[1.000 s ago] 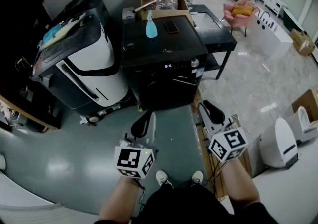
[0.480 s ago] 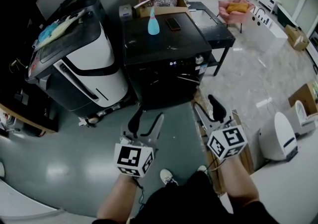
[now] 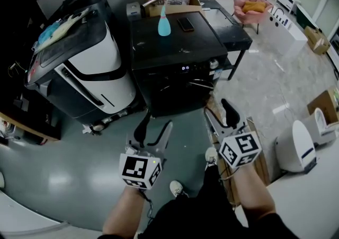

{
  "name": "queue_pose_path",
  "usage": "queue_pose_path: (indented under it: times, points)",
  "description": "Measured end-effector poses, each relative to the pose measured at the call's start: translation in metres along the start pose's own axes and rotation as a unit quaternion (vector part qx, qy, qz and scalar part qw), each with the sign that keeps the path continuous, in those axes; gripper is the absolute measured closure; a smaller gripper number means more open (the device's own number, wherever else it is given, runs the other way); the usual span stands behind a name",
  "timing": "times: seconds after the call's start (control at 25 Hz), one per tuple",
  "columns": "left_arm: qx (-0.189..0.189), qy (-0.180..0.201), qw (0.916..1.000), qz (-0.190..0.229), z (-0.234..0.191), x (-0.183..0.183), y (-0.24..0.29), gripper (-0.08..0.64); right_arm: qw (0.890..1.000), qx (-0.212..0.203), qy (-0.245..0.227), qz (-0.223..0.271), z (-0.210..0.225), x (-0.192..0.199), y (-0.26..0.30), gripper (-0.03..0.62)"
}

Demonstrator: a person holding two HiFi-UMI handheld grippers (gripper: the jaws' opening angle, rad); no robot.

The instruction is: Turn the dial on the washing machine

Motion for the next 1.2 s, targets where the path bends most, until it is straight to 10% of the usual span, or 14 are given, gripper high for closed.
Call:
queue_pose_path:
  times: [1.2]
  points:
    - [-0.080, -0.027, 0.9934, -0.077, 0.010, 0.036, 0.309, 0.310, 0.995, -0.047, -0.024, -0.087, 0.271, 0.084, 0.201, 0.327]
Point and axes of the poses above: the fingertips, and each gripper's own axes: y forward along the fingers, z to its right, x out of its underside, the point moved 1 cm from there along -y, backward along the fingers, and after that the axes turned 1 degree about -x, right-handed, at the moved point
